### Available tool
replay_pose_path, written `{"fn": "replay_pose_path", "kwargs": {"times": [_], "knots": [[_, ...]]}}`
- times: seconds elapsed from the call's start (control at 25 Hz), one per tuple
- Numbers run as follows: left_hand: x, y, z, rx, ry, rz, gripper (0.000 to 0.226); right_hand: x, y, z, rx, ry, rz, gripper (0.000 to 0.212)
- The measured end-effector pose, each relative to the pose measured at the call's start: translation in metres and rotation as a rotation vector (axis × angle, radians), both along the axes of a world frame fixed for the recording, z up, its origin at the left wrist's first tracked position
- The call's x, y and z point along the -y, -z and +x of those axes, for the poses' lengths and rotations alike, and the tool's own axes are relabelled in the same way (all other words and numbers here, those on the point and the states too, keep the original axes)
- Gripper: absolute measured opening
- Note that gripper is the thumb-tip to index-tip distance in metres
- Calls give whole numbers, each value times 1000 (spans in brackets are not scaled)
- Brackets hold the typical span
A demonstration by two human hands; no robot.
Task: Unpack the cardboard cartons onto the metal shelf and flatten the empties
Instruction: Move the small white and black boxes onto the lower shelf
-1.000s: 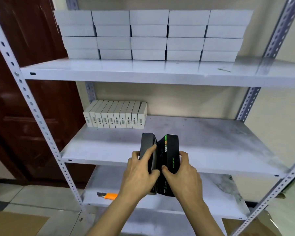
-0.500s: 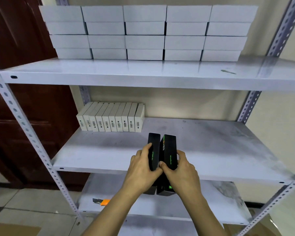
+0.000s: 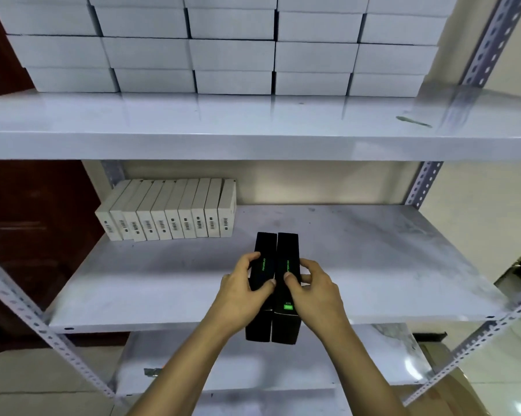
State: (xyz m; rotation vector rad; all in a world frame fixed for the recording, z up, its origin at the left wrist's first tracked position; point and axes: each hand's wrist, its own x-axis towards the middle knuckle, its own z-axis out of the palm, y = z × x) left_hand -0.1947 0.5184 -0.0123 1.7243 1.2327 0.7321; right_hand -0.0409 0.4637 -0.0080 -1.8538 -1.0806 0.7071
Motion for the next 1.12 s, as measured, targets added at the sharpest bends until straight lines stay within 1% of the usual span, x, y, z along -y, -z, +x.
{"fn": "replay_pose_path", "kwargs": {"times": [0.24,0.4,0.52,0.64,0.76,0.92,1.04,1.12], "knots": [[-24,2,5,16,45,15,54,-17,5,2,-57,67,6,42],[-30,-1,8,95,99,-35,59,-25,5,3,-102,92,37,36],[-36,1,12,124,92,14,56,-27,10,5,-127,162,114,25],[-39,4,19,85,85,93,48,-31,11,9,-121,186,148,19],[-44,4,26,72,107,102,45,-39,12,17,-133,178,174,22],[-56,4,44,54,106,95,44,-54,19,31,-87,155,199,30],[-67,6,61,80,59,76,43,-70,17,49,-63,122,193,36],[-77,8,70,84,29,69,44,-80,16,59,-58,95,207,34]]}}
